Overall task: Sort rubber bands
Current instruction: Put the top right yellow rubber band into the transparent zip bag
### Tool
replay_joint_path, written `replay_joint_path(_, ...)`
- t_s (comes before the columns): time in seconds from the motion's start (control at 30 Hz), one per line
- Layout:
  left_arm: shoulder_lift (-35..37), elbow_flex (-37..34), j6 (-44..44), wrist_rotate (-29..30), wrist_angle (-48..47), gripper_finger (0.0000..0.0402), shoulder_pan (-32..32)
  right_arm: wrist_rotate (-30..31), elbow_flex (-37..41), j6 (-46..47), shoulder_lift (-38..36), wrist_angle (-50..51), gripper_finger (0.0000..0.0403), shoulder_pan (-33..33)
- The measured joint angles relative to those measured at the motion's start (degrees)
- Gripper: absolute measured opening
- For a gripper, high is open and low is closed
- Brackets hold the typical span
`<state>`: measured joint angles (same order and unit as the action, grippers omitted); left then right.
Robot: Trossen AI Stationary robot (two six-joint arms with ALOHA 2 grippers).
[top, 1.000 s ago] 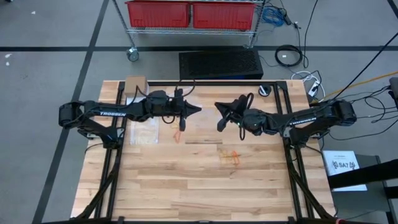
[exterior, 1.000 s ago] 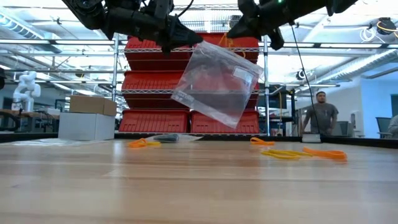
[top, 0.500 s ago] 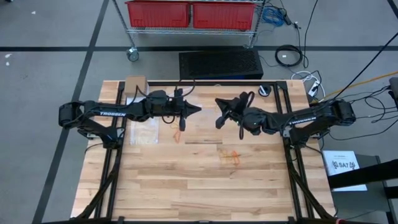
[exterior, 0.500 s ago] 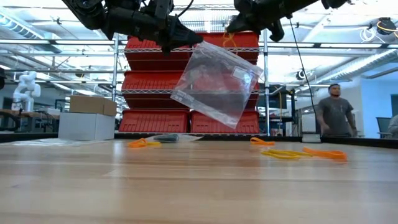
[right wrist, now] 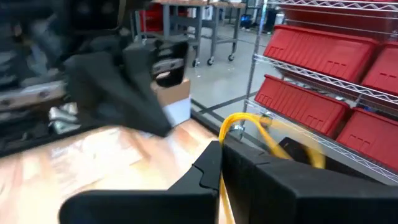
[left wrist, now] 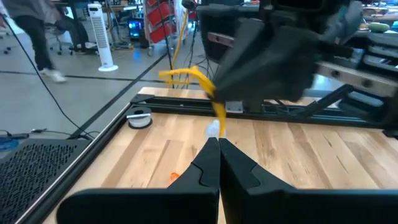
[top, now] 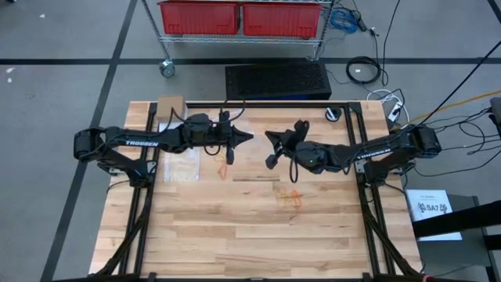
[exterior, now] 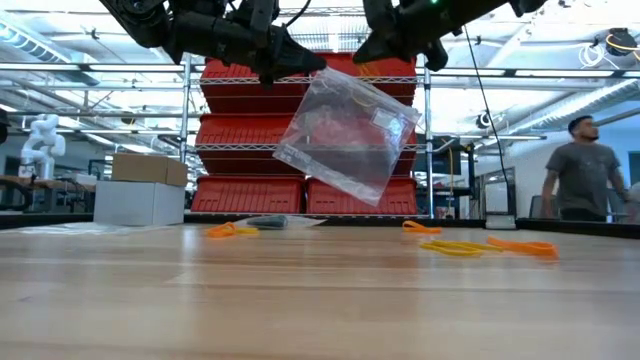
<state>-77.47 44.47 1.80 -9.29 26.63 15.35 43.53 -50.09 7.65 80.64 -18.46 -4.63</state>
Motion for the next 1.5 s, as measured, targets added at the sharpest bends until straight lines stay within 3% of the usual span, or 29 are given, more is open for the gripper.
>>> replay_joint_path(0.43, 0.00, 0.00, 0.00, 0.21, -0.06, 0.0000, 0.00, -0.48, 0.00, 2.64, -0.04, 7.11, 0.0000, -1.33)
replay_joint_path(0.9, 0.00, 0.00, 0.05, -1.03, -0.17, 0.0000, 0.00, -14.19, 0.00, 8.41, -0.04, 13.71, 0.0000, 3.41)
replay_joint_path(1.33, 0.00, 0.00, 0.07, -3.99, -2.64, 0.0000, 0.00, -14.33, 0.00, 7.80, -0.07, 13.66, 0.0000, 5.86)
replay_joint_path(1.5, 0.00, 0.00, 0.09, -3.99, -2.62, 0.0000, 0.00, -19.37, 0.00, 7.95, -0.07, 13.77, 0.0000, 6.50)
